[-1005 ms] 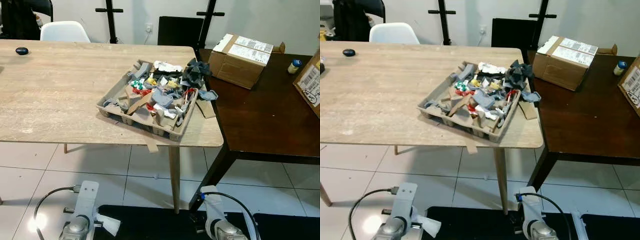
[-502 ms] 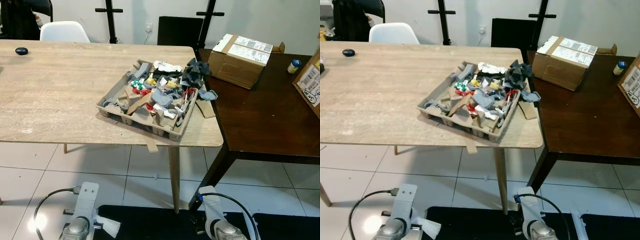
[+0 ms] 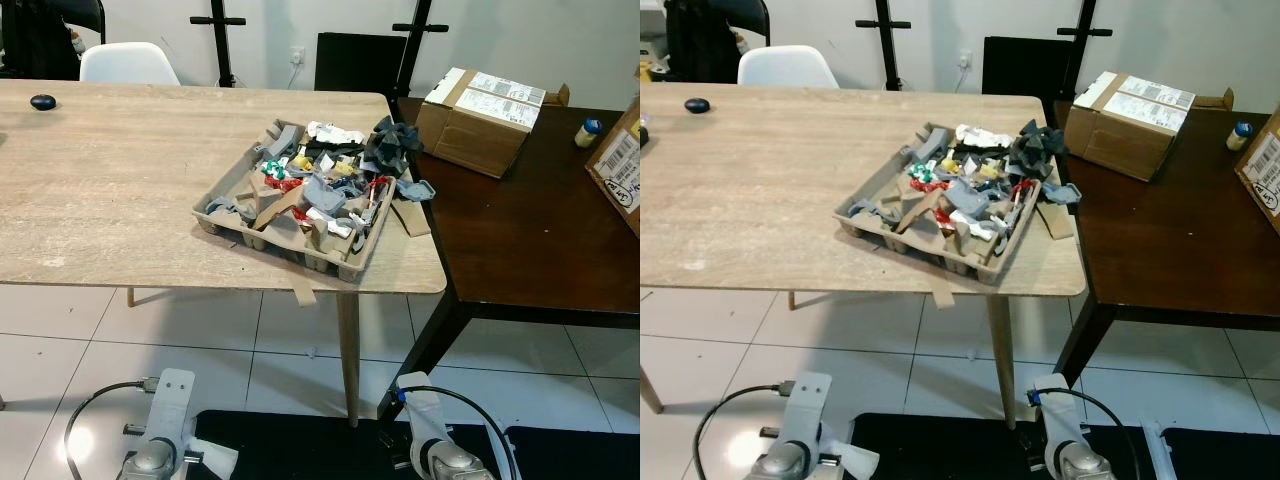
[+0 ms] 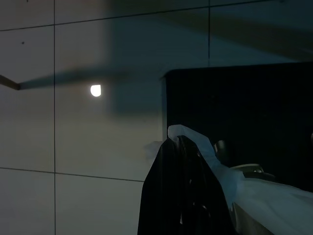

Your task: Picking trash to rubbish bin

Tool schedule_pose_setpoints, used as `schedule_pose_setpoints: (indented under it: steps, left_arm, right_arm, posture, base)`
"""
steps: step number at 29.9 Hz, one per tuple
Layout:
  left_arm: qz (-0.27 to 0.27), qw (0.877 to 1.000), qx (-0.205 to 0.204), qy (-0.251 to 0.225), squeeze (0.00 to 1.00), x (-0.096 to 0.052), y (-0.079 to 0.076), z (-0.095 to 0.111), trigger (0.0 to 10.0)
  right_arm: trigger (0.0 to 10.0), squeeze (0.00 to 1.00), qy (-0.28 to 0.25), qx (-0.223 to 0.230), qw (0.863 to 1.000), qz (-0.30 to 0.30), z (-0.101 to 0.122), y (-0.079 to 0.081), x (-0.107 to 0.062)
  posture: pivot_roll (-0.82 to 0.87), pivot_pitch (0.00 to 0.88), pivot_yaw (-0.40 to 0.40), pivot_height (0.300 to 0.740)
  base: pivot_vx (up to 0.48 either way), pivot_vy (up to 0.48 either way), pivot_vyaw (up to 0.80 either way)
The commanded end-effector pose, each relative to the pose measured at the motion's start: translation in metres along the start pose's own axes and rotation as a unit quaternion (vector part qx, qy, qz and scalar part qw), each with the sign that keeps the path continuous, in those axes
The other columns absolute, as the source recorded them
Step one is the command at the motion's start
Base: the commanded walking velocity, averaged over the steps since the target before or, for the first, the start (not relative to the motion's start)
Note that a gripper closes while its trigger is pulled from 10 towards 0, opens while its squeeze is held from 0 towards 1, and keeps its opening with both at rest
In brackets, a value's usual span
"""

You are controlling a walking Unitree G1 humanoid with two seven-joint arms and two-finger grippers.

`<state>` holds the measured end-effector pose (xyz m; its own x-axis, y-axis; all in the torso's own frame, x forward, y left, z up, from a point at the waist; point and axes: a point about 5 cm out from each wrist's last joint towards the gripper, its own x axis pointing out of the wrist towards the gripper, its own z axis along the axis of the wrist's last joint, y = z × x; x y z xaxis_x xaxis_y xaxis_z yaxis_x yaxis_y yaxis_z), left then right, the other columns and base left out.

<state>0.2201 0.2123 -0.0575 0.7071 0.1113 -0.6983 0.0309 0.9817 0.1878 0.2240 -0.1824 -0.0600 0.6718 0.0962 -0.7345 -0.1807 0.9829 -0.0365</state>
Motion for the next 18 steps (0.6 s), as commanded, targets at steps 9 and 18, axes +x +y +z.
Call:
schedule_pose_setpoints:
  steps: [9,18]
  left_arm:
    - [0.001,1.0,0.004,0.029,0.0,-0.006,0.0029,-0.0221,10.0]
    - [0.002,1.0,0.004,0.03,0.0,-0.0043,0.0016,-0.0179,10.0]
  right_arm:
    - [10.0,0.0,0.009,0.018,1.0,0.009,-0.0091,0.0004,-0.0021]
    - [10.0,0.0,0.016,0.004,1.0,0.005,-0.0105,-0.0008,-0.0024]
  posture:
    - [0.14,0.117,0.014,0.74]
    - [0.14,0.118,0.009,0.74]
  base:
    - [0.0,0.0,0.0]
    - [0.0,0.0,0.0]
